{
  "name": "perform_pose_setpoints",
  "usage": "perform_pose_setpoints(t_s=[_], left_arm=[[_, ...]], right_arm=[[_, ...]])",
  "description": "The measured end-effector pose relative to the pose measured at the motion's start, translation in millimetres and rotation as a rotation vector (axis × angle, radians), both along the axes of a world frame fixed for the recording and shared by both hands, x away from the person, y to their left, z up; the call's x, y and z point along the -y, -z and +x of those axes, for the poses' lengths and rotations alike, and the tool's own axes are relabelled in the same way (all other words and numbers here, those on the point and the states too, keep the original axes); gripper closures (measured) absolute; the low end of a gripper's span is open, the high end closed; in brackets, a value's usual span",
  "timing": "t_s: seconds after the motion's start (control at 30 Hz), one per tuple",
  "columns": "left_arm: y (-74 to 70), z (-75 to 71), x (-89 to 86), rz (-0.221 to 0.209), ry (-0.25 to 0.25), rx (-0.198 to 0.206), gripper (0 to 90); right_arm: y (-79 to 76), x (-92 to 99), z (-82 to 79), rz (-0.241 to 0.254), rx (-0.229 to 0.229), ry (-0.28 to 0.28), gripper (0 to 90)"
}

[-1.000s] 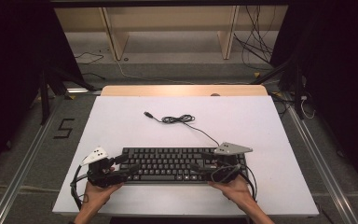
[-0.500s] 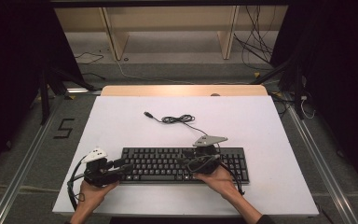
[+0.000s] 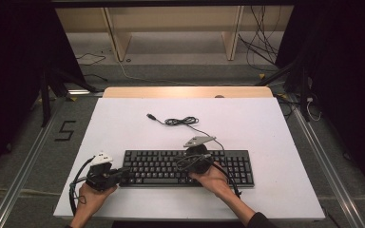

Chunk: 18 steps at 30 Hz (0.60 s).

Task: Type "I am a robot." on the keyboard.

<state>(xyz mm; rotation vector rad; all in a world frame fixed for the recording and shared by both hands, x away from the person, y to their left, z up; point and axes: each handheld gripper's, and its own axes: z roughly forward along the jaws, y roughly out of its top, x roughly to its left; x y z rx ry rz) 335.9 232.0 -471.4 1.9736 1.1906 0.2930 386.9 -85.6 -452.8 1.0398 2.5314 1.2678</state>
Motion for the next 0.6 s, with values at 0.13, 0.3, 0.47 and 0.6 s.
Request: perform_pose_setpoints(t_s=[0.13, 0.3, 0.47, 0.6], left_arm=[[0.5, 0.2, 0.4, 0.007, 0.006, -0.007, 88.8], [1.6, 0.9, 0.9, 0.013, 0.003, -0.014, 88.9], [2.1, 1.7, -0.5, 0.018, -0.001, -0.021, 88.9], [2.9, 2.2, -0.3, 0.025, 0.002, -0.028, 88.9]], right_arm=[[3.8, -5.1, 3.5, -0.023, -0.011, 0.005, 90.0], [8.9, -12.4, 6.1, -0.046, -0.021, -0.001, 90.0], [11.3, -17.2, 7.8, -0.059, -0.027, 0.002, 90.0], [13.3, -19.1, 9.3, -0.07, -0.025, 0.001, 90.0]])
